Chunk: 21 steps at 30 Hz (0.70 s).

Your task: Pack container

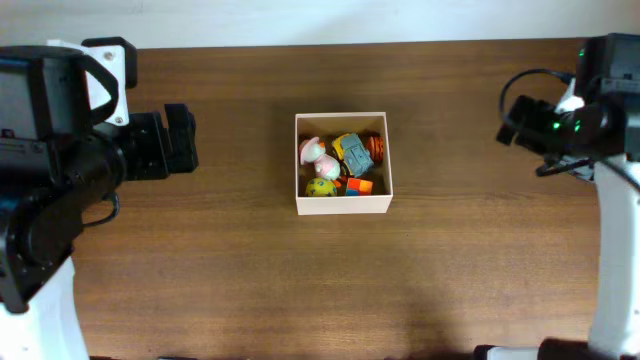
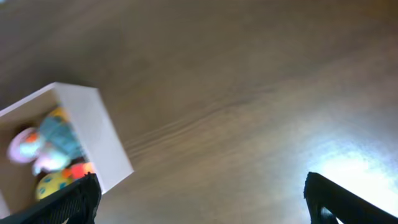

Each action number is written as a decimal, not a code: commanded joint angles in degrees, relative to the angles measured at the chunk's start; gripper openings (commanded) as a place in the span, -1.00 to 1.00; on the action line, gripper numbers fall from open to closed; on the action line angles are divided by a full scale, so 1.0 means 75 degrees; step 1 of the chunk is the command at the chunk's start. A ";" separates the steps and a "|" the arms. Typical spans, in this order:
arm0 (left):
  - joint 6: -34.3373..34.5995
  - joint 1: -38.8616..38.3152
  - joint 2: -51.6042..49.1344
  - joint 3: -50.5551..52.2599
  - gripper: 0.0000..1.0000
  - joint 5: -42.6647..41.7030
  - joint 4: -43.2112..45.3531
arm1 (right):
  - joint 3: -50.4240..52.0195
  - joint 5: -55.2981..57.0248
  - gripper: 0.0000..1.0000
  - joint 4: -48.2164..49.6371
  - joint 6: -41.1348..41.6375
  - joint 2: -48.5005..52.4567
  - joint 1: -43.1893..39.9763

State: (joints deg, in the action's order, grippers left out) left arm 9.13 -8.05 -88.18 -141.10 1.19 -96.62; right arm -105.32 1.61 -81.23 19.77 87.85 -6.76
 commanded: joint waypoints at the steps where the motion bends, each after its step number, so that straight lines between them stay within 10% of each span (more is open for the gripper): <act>1: 0.0090 0.0047 0.0006 0.0044 0.98 0.0134 -0.0006 | -0.0044 0.0023 0.97 -0.0006 0.0082 -0.0970 0.0743; 9: 0.0090 0.0047 0.0006 0.0044 0.99 0.0134 -0.0006 | 0.1227 0.1020 0.97 0.2075 -0.0909 -0.2940 0.1445; 21: 0.0090 0.0047 0.0006 0.0044 0.98 0.0134 -0.0006 | 0.8483 0.1029 0.97 0.6747 -0.1781 -0.7391 0.1443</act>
State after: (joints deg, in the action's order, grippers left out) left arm 9.21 -8.05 -88.18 -140.99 1.63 -96.66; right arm -50.65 8.19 -31.51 8.25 37.93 3.66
